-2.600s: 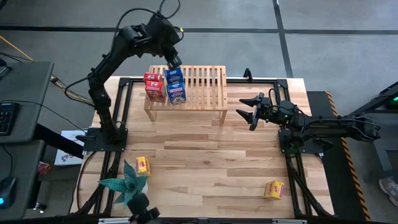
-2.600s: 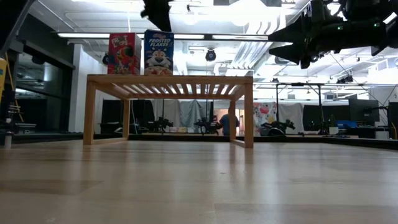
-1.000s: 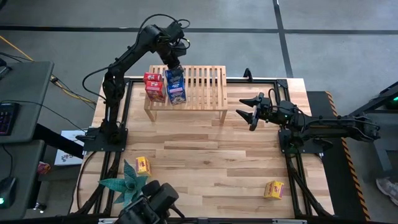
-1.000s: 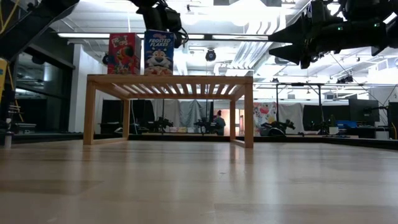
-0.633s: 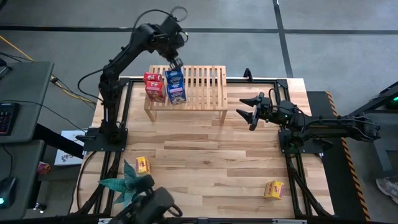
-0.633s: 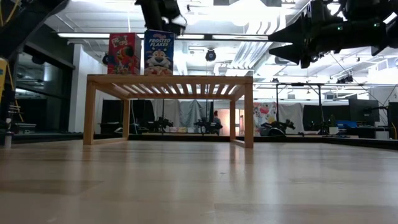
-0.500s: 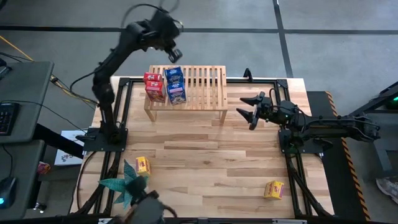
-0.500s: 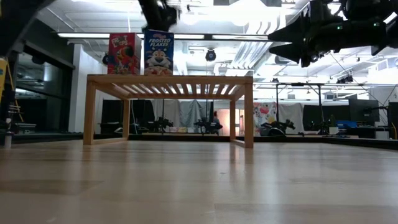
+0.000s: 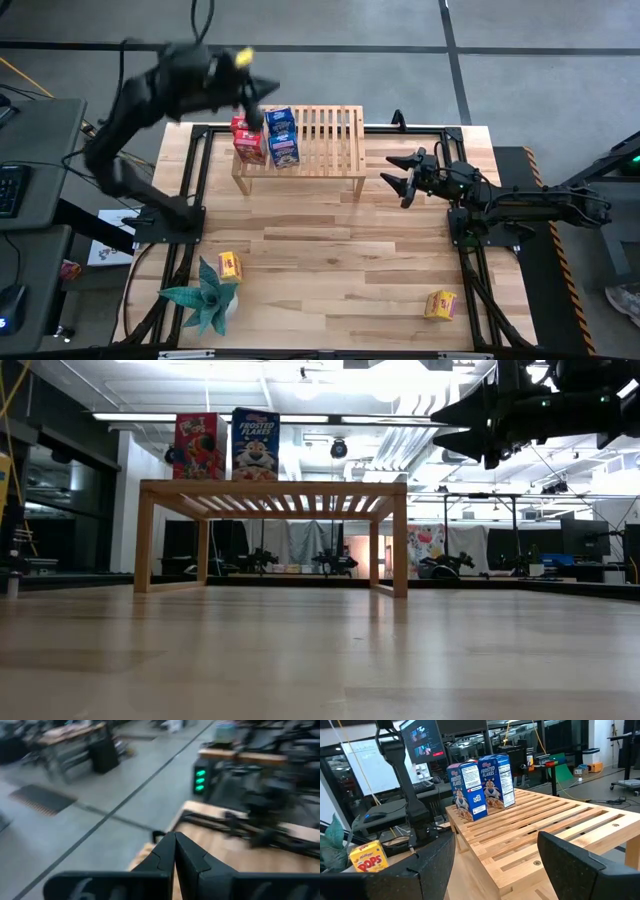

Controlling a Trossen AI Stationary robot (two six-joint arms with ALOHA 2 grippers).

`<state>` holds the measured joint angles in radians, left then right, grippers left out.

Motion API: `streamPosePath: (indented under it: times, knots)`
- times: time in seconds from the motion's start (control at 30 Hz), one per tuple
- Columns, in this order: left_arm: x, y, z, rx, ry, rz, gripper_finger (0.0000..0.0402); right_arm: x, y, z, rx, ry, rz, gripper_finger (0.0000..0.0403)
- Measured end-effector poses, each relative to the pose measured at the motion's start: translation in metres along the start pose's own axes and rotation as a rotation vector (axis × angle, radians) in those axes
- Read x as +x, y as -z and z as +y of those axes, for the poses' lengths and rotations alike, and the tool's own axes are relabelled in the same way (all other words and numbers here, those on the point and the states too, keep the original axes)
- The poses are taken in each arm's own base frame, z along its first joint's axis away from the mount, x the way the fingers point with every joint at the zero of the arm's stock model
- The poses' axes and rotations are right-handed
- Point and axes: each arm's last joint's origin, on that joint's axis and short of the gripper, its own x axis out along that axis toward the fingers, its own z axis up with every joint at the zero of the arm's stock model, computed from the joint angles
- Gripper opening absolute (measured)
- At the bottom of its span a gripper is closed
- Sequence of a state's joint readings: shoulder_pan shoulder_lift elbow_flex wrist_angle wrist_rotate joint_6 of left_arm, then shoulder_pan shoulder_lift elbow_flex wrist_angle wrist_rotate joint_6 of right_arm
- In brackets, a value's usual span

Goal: Stack cereal on shelf
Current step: Put the right yellow cereal box on the shelf

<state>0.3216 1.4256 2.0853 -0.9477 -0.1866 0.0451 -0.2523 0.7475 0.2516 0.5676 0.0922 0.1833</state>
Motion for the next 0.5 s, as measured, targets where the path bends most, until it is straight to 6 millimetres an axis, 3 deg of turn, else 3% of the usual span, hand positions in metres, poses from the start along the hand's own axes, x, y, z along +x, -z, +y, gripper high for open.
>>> streamPosePath:
  times: [0.1, 0.27, 0.43, 0.5]
  knots:
    - [-0.012, 0.022, -0.039, 0.036, 0.098, -0.066, 0.0, 0.0, 0.0, 0.0, 0.001, -0.017, 0.003, 0.0275]
    - [-0.022, 0.088, -0.091, 0.068, 0.172, -0.217, 0.0, 0.0, -0.001, 0.002, 0.09, -0.051, -0.002, 0.0275]
    - [-0.023, 0.166, -0.116, 0.064, 0.209, -0.383, 0.0, 0.006, -0.021, 0.024, 0.139, -0.211, 0.102, 0.0275]
    - [-0.022, 0.19, -0.119, 0.031, 0.232, -0.464, 0.0, 0.009, -0.035, 0.036, 0.095, -0.159, 0.207, 0.0275]
